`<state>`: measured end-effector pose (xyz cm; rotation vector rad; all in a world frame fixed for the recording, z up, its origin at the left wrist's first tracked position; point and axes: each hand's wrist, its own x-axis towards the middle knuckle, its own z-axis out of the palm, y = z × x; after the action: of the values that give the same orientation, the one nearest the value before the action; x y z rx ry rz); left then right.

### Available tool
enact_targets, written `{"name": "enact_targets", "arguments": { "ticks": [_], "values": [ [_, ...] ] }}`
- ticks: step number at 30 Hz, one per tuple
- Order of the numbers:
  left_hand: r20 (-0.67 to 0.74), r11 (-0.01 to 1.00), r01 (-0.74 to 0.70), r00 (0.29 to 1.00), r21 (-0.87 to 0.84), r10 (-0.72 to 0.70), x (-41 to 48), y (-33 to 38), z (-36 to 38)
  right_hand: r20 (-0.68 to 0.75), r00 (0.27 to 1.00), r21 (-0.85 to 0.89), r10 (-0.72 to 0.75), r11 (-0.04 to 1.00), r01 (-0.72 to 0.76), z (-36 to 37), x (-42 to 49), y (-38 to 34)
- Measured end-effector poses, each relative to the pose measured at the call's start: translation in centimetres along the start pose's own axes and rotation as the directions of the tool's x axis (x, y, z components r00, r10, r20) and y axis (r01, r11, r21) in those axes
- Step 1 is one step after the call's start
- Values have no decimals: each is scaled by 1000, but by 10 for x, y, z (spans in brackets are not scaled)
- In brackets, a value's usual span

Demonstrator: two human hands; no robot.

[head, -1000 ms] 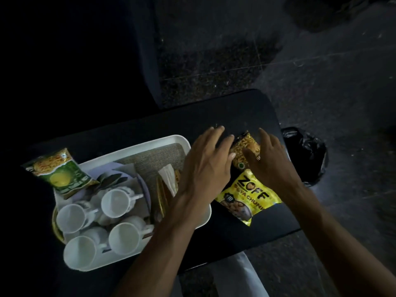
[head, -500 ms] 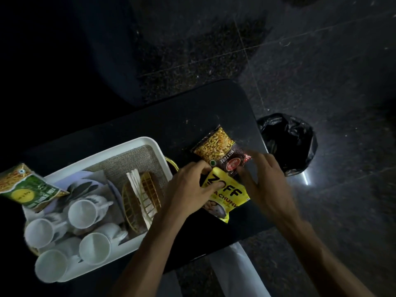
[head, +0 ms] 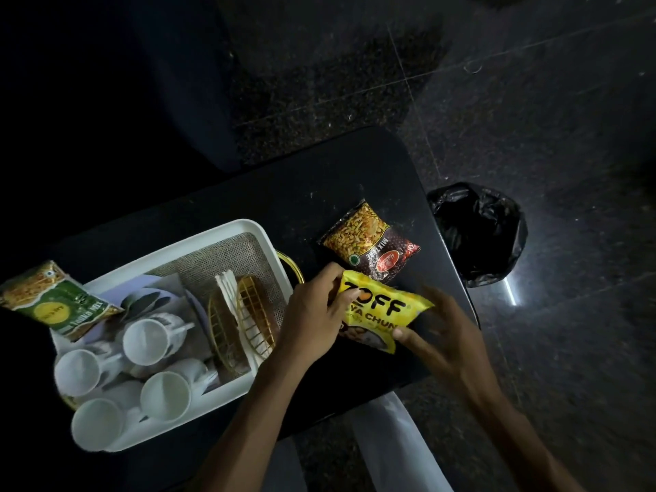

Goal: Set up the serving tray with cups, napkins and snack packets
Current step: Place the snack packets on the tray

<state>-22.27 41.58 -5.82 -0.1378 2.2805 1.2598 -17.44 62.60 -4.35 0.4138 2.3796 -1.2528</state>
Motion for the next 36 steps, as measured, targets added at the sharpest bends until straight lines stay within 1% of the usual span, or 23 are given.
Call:
{"name": "enact_targets", "arguments": {
  "ticks": [6, 8, 10, 12, 15, 19, 21, 23, 25, 27, 29, 32, 36],
  "values": [
    [-95, 992, -22, 995, -121, 10, -18, 11, -11, 44, 999, 185, -26, 982, 17, 10, -14, -18],
    [-146, 981, -47, 989, -191, 19, -25, 15, -21, 36, 999, 261, -37, 965, 26, 14, -16, -30],
    [-194, 956, -69, 981, -286, 13, -34, 18, -35, 31, 997, 293, -72, 954, 60, 16, -15, -50],
    [-283, 926, -104, 959, -363, -3, -44, 19, -52, 21, 991, 289, -134, 950, 123, 21, -12, -74],
    [-424, 890, -149, 904, -431, -55, -60, 15, -82, 13, 977, 302, -213, 932, 200, 35, -4, -117],
    [-530, 893, -168, 843, -418, -89, -76, -9, -126, 12, 950, 351, -313, 891, 289, 73, 10, -169],
    [-569, 899, -173, 817, -401, -97, -81, -25, -144, 22, 939, 330, -345, 889, 318, 98, 20, -188],
    [-624, 918, -170, 775, -357, -100, -82, -43, -162, 53, 925, 300, -377, 889, 346, 126, 31, -204],
    [-678, 946, -137, 728, -292, -104, -81, -63, -181, 95, 914, 258, -394, 897, 360, 154, 40, -217],
    [-704, 964, -84, 699, -254, -125, -78, -83, -197, 129, 910, 178, -395, 912, 370, 179, 51, -225],
    [-702, 970, -16, 693, -241, -163, -72, -102, -210, 164, 915, 75, -369, 929, 362, 202, 62, -232],
    [-672, 970, 82, 707, -231, -220, -63, -127, -219, 201, 923, -90, -329, 932, 352, 229, 77, -237],
    [-614, 954, 181, 733, -239, -293, -53, -146, -221, 243, 947, -188, -212, 947, 261, 255, 92, -230]
  ]
}}
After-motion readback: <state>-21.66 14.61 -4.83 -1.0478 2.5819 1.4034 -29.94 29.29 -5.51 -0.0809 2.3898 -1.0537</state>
